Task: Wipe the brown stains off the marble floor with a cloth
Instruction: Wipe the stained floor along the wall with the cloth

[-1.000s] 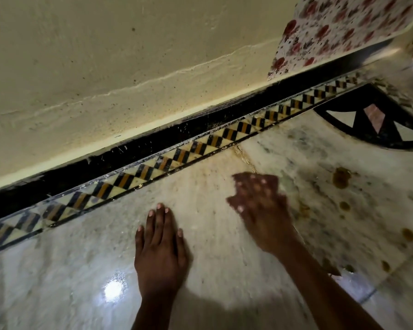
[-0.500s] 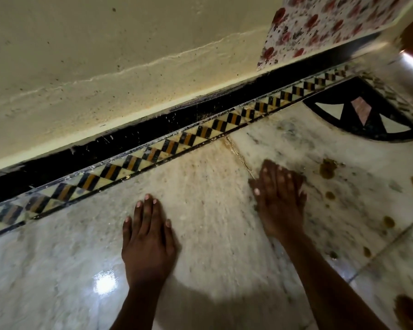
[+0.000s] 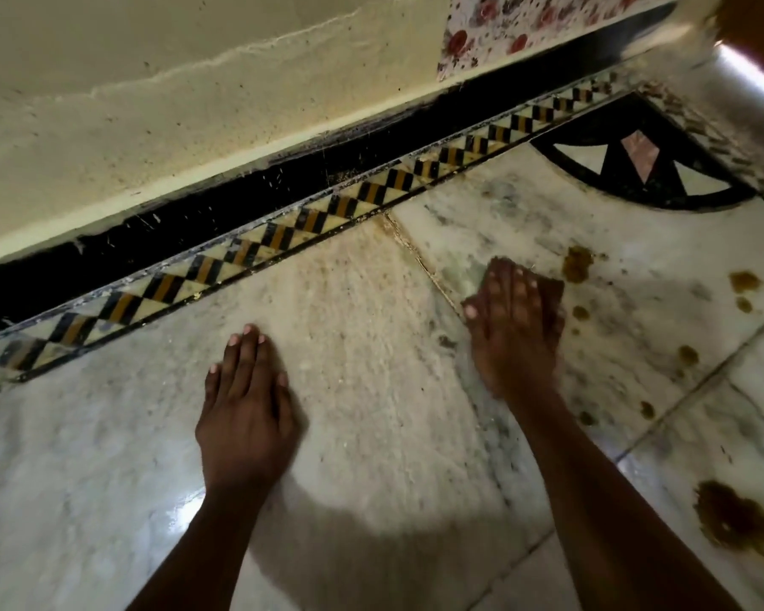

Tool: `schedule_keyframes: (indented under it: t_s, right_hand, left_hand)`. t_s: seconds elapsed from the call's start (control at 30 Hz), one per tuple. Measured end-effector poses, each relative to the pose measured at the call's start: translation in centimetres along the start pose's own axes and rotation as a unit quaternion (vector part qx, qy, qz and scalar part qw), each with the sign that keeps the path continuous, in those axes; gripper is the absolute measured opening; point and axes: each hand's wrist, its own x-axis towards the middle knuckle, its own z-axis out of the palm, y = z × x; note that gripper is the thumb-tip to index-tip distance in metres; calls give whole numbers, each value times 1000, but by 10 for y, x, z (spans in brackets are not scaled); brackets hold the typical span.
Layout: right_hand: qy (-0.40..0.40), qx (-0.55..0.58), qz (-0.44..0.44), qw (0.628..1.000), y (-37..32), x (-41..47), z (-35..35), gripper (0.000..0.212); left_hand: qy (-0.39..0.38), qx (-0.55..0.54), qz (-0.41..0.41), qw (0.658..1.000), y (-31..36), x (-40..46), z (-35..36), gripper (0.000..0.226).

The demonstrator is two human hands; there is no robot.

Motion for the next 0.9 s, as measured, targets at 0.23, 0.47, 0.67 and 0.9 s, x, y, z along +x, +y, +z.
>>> schedule_keyframes:
  t_s: [0.23,0.47,0.67,0.9]
  right_hand:
    - [-17,-1,-189,982,-61,-28,14,68]
    - [68,5,35,997,37,-47,4,65]
    - [63,-6,-132,989,-24,-66,20,64]
    - [143,38,76,986,92,-91,17,67]
  left_hand:
    - [-11,-1,65,998,-3,2,0,65]
    - [-13,-28,86,996,4,-1,-5,60]
    - [-19,-34,113,993,5,-4,-3,62]
    - [-81,-23,240,967,69,-17,11,71]
